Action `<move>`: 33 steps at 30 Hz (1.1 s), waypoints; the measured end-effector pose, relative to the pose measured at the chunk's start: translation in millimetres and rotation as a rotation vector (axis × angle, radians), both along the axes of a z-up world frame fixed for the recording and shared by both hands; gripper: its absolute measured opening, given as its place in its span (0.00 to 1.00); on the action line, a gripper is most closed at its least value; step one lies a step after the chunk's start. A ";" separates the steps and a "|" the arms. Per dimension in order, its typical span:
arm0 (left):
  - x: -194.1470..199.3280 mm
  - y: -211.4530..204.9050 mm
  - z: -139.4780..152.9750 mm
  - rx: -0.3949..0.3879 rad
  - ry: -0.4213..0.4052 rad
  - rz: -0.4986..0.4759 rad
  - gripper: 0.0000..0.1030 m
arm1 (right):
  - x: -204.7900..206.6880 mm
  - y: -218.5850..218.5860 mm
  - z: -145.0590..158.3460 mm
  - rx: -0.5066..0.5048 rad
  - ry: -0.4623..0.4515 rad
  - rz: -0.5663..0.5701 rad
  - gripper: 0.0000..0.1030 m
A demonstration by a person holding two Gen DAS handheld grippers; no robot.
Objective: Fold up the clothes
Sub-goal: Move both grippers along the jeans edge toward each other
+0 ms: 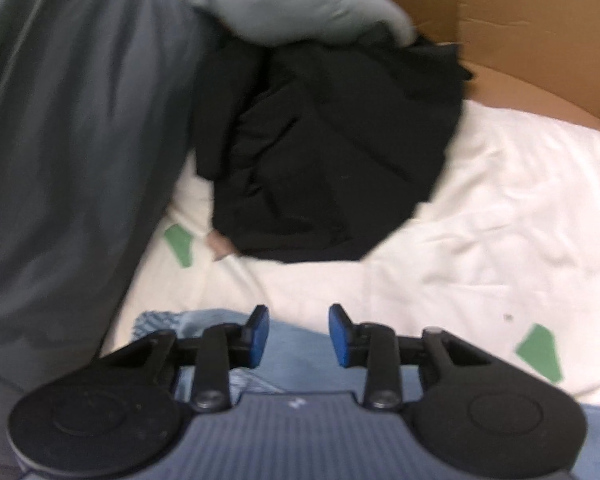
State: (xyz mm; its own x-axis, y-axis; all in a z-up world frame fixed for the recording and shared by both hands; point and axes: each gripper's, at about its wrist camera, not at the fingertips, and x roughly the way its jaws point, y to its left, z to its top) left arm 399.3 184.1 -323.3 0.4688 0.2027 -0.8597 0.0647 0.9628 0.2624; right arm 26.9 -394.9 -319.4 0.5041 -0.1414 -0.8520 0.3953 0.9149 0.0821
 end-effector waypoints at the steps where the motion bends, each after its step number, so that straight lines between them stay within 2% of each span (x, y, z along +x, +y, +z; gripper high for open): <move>1: -1.5 -5.4 1.0 -0.008 0.005 -0.021 0.35 | 2.5 2.8 -0.4 0.019 -0.008 0.016 0.23; 4: -8.1 -24.7 3.1 -0.035 0.029 -0.111 0.35 | 11.6 14.5 -2.2 0.056 -0.017 0.073 0.24; 10: -26.6 -72.8 2.2 -0.076 0.102 -0.370 0.35 | 36.5 44.9 2.5 0.121 -0.027 0.255 0.24; 15: -37.6 -100.1 -6.4 -0.132 0.151 -0.472 0.37 | 54.5 70.4 2.7 0.137 -0.016 0.403 0.24; 17: -43.2 -113.2 -13.6 -0.129 0.180 -0.523 0.45 | 61.4 77.4 1.3 0.140 -0.010 0.449 0.24; 20: -48.7 -129.7 -28.4 -0.130 0.227 -0.584 0.46 | 71.9 87.7 -4.7 0.143 -0.015 0.506 0.24; 22: -51.0 -138.2 -34.6 -0.168 0.264 -0.600 0.51 | 78.1 94.4 -9.2 0.145 -0.019 0.540 0.25; 26: -63.2 -162.2 -32.4 -0.236 0.255 -0.693 0.62 | 86.0 105.8 -18.6 0.192 -0.018 0.574 0.25; 33: -82.4 -210.0 -47.4 -0.260 0.281 -0.824 0.62 | 105.2 130.3 -24.7 0.253 -0.030 0.667 0.25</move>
